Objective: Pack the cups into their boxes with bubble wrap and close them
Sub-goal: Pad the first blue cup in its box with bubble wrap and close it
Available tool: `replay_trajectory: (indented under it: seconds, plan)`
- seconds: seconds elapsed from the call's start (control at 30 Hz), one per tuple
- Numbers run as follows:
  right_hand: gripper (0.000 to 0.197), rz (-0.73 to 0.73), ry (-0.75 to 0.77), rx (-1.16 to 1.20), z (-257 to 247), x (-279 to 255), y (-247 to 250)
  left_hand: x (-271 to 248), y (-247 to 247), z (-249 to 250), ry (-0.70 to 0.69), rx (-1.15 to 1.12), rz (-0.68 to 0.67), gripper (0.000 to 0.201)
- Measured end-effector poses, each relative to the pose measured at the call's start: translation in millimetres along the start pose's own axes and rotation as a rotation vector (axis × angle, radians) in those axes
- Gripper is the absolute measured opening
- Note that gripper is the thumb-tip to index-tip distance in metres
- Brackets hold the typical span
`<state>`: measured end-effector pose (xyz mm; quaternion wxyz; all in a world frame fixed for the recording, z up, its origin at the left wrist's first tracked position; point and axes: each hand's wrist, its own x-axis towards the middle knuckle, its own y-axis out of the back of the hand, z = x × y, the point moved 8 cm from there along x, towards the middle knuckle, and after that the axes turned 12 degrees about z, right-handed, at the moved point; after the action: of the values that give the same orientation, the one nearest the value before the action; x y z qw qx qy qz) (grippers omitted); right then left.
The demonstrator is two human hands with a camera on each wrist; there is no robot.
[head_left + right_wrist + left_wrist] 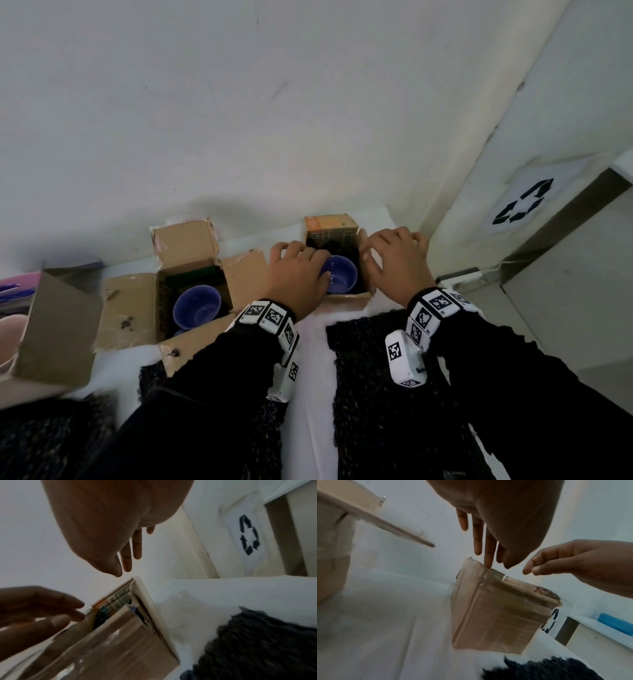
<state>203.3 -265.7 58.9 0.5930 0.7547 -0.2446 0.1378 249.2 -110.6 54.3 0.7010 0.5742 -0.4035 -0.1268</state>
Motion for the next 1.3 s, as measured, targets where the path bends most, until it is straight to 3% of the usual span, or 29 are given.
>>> replay_trajectory:
  seconds: [0.13,0.2,0.3,0.37,0.43,0.53,0.63,0.77,0.83,0.9,0.97,1.0,1.07,1.17,1.23,1.27,1.3]
  plan:
    - [0.011,0.079,-0.034,0.295,7.7,-41.7,27.6,-26.8,16.8,20.4,0.024,-0.134,0.101,0.019]
    - [0.01,0.049,-0.07,0.353,9.5,-79.0,33.8,-45.7,18.7,35.5,0.022,-0.186,0.095,0.018]
    - [0.034,-0.158,-0.069,0.342,7.8,-138.9,25.8,-78.7,9.1,64.5,-0.015,-0.271,-0.03,0.019]
    - [0.067,-0.379,-0.054,0.131,14.2,-174.8,10.1,-101.8,-2.2,79.7,-0.024,-0.29,-0.143,0.025]
    - [0.073,-0.518,-0.08,-0.025,24.9,-200.5,-0.4,-124.2,-13.7,88.4,0.014,-0.29,-0.239,0.032]
    - [0.038,-0.418,-0.118,-0.005,26.1,-206.4,5.6,-149.9,-23.6,93.1,0.101,-0.289,-0.307,0.04]
    - [0.023,-0.208,-0.15,0.14,24.9,-197.4,21.6,-162.2,-19.7,98.7,0.177,-0.283,-0.281,0.062]
    - [0.018,-0.121,-0.529,0.637,25.8,-182.9,35.6,-161.9,-13.5,100.2,0.423,-0.523,-0.265,0.111]
    - [0.017,-0.104,-0.692,0.793,23.4,-175.6,36.9,-155.2,-11.5,96.2,0.533,-0.678,-0.163,0.1]
    - [0.009,-0.041,-0.764,0.863,26.1,-166.7,41.3,-147.3,-6.6,86.3,0.601,-0.713,-0.049,0.062]
    - [0.031,-0.031,-0.736,0.913,27.2,-156.3,49.3,-139.0,0.2,79.2,0.618,-0.727,-0.02,0.026]
    - [0.046,-0.043,-0.69,0.902,26.0,-150.2,55.0,-134.0,4.8,76.9,0.598,-0.744,-0.017,0.02]
    - [0.054,-0.07,-0.576,0.791,23.2,-139.0,62.1,-123.6,16.4,75.2,0.519,-0.761,-0.012,0.028]
    - [0.035,-0.151,-0.552,0.662,19.2,-131.1,55.7,-113.2,28.3,74.3,0.463,-0.825,-0.002,0.044]
    - [0.012,-0.241,-0.575,0.766,5.9,-132.9,51.3,-109.1,33.6,72.7,0.55,-0.995,0.041,0.048]
    - [0.018,-0.288,-0.535,0.818,-5.2,-132.7,52.4,-107.2,33.9,71.5,0.635,-1.1,0.052,0.047]
    - [0.039,-0.356,-0.48,0.834,-15.6,-134.6,51.0,-106.7,31.5,69.9,0.728,-1.185,0.047,0.044]
